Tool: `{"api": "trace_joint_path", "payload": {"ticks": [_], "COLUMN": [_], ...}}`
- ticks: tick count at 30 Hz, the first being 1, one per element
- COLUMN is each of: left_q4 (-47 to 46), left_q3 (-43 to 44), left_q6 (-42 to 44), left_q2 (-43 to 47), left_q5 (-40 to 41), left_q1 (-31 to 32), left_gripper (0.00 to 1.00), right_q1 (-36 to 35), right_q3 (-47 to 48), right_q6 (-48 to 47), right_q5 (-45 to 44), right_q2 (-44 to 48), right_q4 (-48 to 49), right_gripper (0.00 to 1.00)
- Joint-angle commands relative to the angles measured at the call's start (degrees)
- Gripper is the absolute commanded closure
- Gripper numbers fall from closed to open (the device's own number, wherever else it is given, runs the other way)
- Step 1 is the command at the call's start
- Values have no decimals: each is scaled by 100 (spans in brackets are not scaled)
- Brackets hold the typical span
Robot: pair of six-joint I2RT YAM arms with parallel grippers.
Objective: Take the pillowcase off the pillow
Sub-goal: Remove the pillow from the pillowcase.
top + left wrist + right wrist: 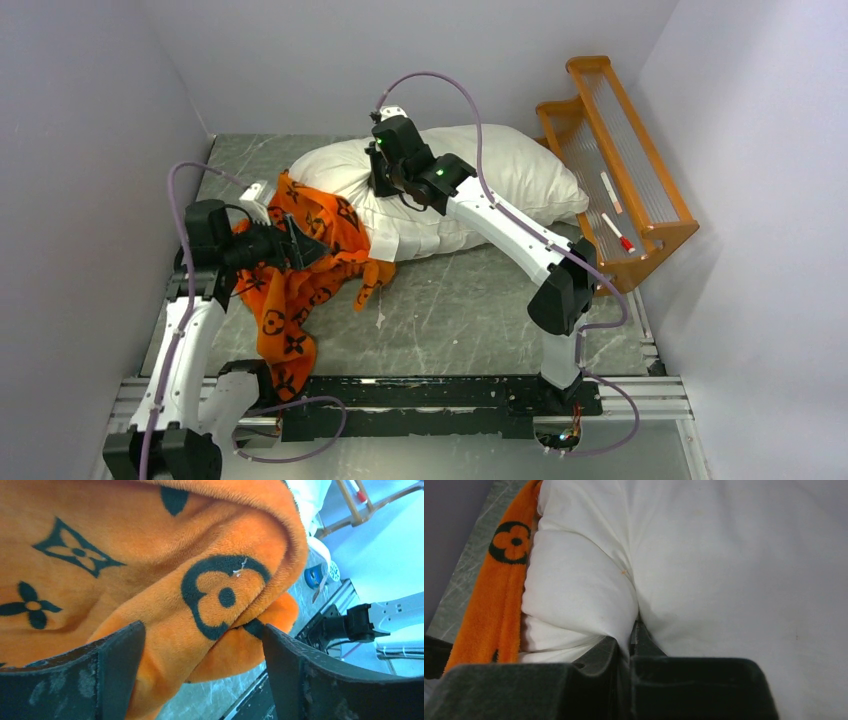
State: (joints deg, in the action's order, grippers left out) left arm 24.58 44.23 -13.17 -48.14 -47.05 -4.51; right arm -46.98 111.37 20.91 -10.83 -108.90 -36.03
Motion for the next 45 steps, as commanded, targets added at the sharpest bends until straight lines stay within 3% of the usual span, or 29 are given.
{"api": "trace_joint_path", "payload": {"ticks": [1, 3, 5, 6, 7, 9, 12, 15, 23, 26, 29, 36, 45], "left_q4": [-267, -188, -90, -45, 52, 370, 1136, 1755, 1883, 1840, 1857, 1550, 1692], "left_q3": [-106, -81, -46, -26, 5, 176, 675, 1264, 3318, 3835, 3717, 2879, 1458], "left_q6": [312, 279, 157, 96, 51, -120, -596, -838, -205, 119, 226, 597, 553], "left_q2": [-328, -357, -326, -287, -250, -182, -127, -193, -668, -878, -926, -771, -1550], "left_q5": [253, 616, 1136, 1445, 1739, 2576, 5094, 6855, 9085, 8892, 8426, 9154, 4702], "left_q1": [542, 781, 837, 838, 838, 838, 831, 757, 460, 460, 460, 460, 471], "left_gripper": [16, 35, 66, 86, 94, 95, 95, 95, 95, 95, 95, 95, 95], "right_q1": [230, 233, 230, 227, 227, 230, 238, 272, 338, 349, 346, 344, 344], "right_q3": [127, 200, 218, 225, 227, 211, 210, 187, 199, 157, 118, -68, -215], "right_q6": [108, 102, 109, 112, 114, 112, 130, 161, 221, 225, 258, 386, 589], "right_q5": [-396, -440, -507, -534, -567, -630, -777, -853, -851, -802, -768, -644, -1103], "right_q2": [44, 76, 146, 196, 240, 316, 360, 390, 449, 489, 531, 743, 1057], "right_q4": [-115, -161, -152, -144, -141, -118, -181, -269, -364, -324, -293, -242, -177], "right_gripper": [100, 100, 100, 100, 100, 100, 100, 100, 100, 100, 100, 100, 100]}}
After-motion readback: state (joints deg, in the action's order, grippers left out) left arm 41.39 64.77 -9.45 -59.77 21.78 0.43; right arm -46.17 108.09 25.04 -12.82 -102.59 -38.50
